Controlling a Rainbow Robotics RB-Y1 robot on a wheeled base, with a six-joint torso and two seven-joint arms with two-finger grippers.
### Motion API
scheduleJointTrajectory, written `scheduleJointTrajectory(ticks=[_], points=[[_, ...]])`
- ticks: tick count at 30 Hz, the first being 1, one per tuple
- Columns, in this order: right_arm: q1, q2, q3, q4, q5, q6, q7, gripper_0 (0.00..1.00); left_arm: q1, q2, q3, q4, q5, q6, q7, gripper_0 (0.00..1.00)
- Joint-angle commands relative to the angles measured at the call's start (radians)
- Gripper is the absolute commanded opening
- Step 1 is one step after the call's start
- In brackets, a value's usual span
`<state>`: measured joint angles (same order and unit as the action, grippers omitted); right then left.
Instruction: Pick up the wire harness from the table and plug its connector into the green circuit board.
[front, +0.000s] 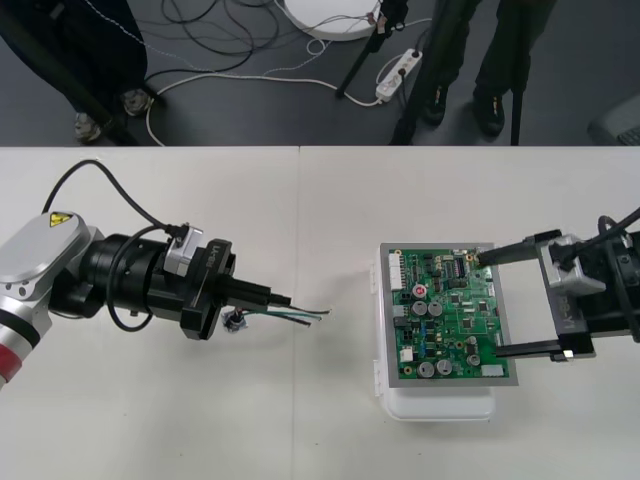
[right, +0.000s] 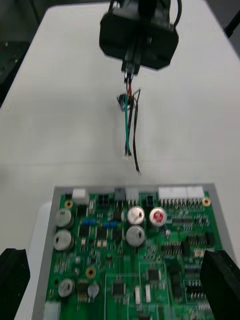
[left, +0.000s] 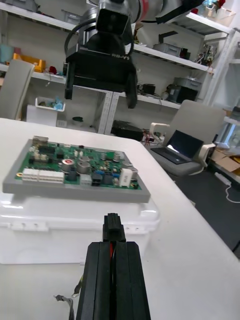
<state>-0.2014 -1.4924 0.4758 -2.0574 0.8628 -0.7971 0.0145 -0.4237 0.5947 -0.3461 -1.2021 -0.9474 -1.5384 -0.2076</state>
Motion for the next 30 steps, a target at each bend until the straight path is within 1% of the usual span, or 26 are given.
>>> scheduleJointTrajectory(ticks=[1,4,11,21,24,30], points=[[0.011,-0.054,0.004,0.019,0.111,-0.056,-0.139,1.00,0.040,0.048,-0.047,0.004,0.025,-0.026,-0.070,0.00],[0.004,-0.058,0.004,0.020,0.177,-0.070,-0.154,1.00,0.042,0.039,-0.054,0.042,0.025,-0.025,-0.090,0.00],[-0.021,-0.048,0.006,0.040,0.346,-0.082,-0.168,1.00,0.031,-0.012,-0.057,0.154,0.024,-0.025,-0.219,0.00],[-0.032,-0.012,0.006,0.057,0.522,-0.080,-0.183,1.00,-0.032,-0.112,-0.116,0.291,0.041,-0.005,-0.360,0.00],[-0.033,-0.002,0.006,0.059,0.575,-0.085,-0.212,1.00,-0.046,-0.130,-0.136,0.292,0.045,0.027,-0.381,0.00],[-0.062,0.026,0.006,0.056,0.664,-0.140,-0.373,1.00,-0.086,-0.147,-0.197,0.292,0.098,0.083,-0.397,0.00]])
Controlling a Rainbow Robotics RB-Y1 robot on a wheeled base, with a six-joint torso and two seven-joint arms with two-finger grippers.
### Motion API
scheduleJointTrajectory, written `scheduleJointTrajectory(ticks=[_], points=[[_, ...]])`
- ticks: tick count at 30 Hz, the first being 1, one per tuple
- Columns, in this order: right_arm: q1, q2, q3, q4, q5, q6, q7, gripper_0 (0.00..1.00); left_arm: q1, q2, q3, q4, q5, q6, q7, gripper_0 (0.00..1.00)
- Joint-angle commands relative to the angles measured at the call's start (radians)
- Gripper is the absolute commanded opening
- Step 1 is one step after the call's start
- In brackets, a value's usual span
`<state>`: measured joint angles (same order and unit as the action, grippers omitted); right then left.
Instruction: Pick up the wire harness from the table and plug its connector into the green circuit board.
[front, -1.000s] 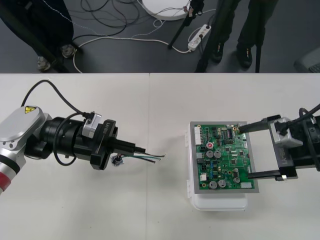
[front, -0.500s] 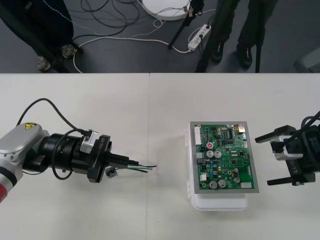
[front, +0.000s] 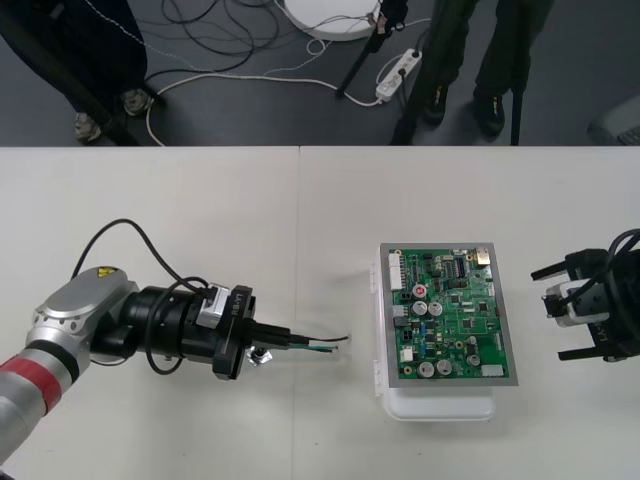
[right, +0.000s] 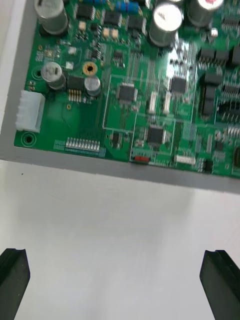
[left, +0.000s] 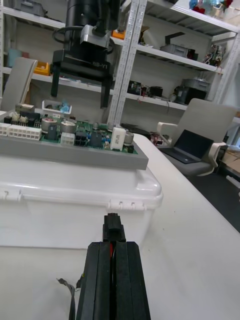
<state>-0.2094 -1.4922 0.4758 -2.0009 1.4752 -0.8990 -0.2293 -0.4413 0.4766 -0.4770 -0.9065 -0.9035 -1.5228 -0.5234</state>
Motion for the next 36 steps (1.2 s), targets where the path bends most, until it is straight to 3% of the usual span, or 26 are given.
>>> scheduleJointTrajectory(ticks=[1,17,23,36], points=[[-0.058,0.033,0.006,-0.002,0.068,-0.041,-0.151,1.00,-0.077,-0.029,-0.081,-0.003,0.071,0.079,-0.086,0.00],[-0.124,0.159,0.009,-0.027,0.307,-0.149,-0.398,1.00,-0.151,-0.046,-0.138,-0.028,0.120,0.170,-0.133,0.00],[-0.193,0.184,0.104,-0.030,0.361,-0.149,-0.487,1.00,-0.166,-0.058,-0.155,-0.028,0.132,0.176,-0.138,0.00],[-0.226,0.190,0.168,-0.044,0.399,-0.147,-0.516,1.00,-0.123,-0.064,-0.183,-0.107,0.149,0.245,-0.118,0.00]])
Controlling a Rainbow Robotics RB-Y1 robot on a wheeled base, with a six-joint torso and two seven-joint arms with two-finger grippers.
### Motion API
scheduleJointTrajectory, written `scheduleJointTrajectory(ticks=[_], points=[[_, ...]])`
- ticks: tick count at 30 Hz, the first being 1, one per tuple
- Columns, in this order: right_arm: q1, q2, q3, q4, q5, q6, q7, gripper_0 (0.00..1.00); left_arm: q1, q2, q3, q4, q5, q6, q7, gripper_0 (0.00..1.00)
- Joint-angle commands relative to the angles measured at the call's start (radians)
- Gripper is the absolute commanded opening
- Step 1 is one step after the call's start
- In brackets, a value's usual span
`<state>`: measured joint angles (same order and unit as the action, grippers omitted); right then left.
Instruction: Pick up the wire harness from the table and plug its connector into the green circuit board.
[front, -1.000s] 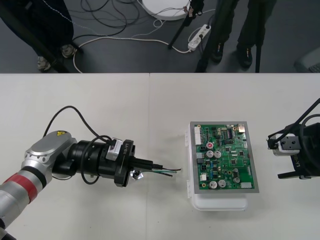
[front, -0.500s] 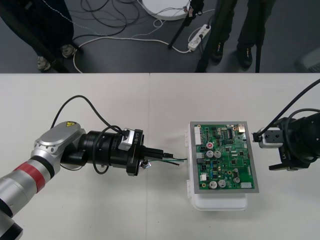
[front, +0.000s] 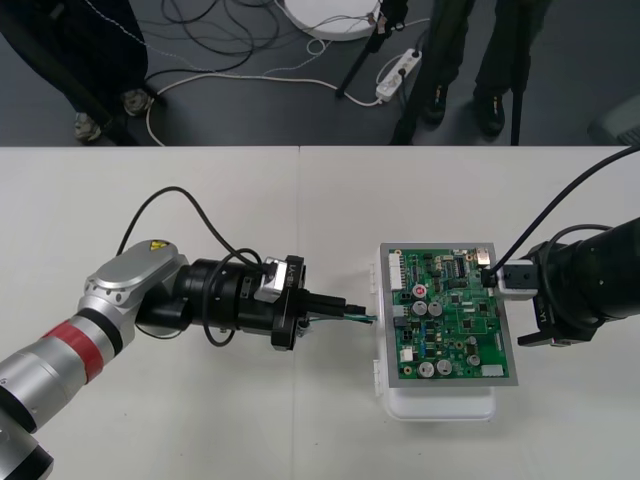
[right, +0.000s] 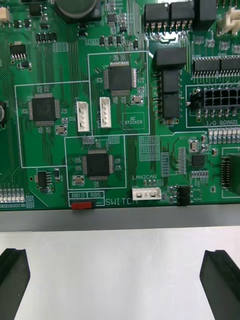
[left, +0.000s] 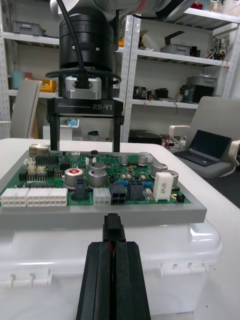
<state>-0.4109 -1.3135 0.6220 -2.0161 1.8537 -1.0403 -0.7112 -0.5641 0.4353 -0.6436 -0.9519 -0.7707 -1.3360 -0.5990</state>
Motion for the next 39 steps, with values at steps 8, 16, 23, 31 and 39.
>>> scheduleJointTrajectory(ticks=[8,16,23,31,39], points=[[-0.023,0.017,0.044,-0.053,0.050,-0.006,-0.036,1.00,0.009,-0.026,-0.036,-0.087,0.016,0.098,-0.031,0.00],[-0.023,0.017,0.061,-0.073,0.079,-0.006,-0.040,1.00,0.009,-0.026,-0.064,-0.087,0.021,0.098,-0.012,0.00],[-0.023,0.020,0.067,-0.075,0.101,-0.006,-0.043,1.00,0.009,-0.035,-0.077,-0.087,0.033,0.104,0.004,0.00],[-0.023,0.031,0.073,-0.073,0.134,-0.007,-0.059,1.00,0.009,-0.050,-0.091,-0.087,0.039,0.130,0.016,0.00],[-0.025,0.042,0.073,-0.093,0.174,-0.058,-0.166,1.00,0.006,-0.055,-0.099,-0.087,0.045,0.140,0.024,0.00]])
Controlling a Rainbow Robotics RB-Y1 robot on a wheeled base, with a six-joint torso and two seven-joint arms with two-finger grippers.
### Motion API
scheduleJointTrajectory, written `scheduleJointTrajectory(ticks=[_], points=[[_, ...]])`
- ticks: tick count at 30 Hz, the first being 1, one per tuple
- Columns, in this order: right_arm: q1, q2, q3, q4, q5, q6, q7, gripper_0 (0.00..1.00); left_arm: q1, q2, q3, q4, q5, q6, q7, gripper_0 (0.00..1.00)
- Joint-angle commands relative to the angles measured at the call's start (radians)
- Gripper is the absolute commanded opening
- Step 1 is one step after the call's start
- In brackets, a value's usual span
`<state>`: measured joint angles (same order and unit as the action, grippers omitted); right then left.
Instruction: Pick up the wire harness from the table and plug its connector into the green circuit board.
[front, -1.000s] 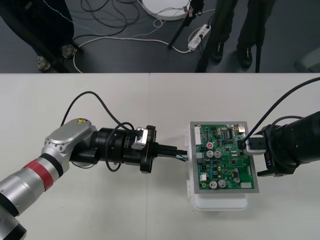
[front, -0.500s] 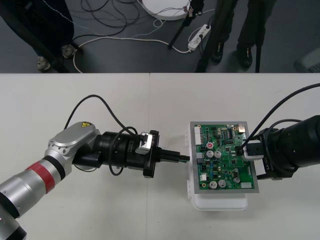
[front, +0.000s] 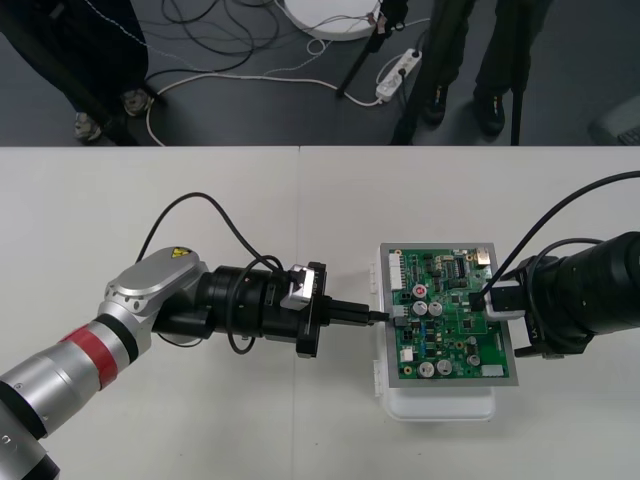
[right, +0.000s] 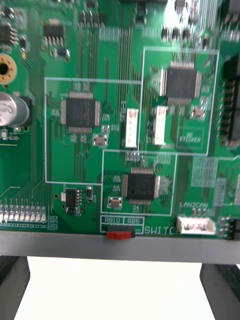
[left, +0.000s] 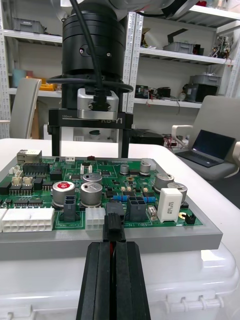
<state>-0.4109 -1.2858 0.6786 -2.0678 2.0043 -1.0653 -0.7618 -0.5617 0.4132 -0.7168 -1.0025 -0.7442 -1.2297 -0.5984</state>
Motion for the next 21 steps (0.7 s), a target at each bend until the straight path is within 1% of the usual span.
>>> scheduleJointTrajectory(ticks=[1,4,8,15,21], points=[[-0.025,0.016,0.016,-0.046,0.030,-0.038,-0.126,1.00,0.003,-0.033,-0.029,-0.036,0.017,0.033,0.023,0.00],[-0.023,0.016,0.016,-0.057,0.056,-0.042,-0.131,1.00,0.002,-0.033,-0.036,-0.036,0.017,0.033,0.026,0.00],[-0.025,0.022,0.018,-0.087,0.117,-0.081,-0.145,1.00,0.002,-0.033,-0.039,-0.036,0.017,0.033,0.029,0.00],[-0.025,0.023,0.018,-0.087,0.119,-0.082,-0.154,1.00,0.002,-0.036,-0.043,-0.036,0.019,0.033,0.034,0.00],[-0.032,0.039,0.016,-0.092,0.128,-0.113,-0.163,1.00,0.002,-0.036,-0.043,-0.036,0.017,0.033,0.040,0.00]])
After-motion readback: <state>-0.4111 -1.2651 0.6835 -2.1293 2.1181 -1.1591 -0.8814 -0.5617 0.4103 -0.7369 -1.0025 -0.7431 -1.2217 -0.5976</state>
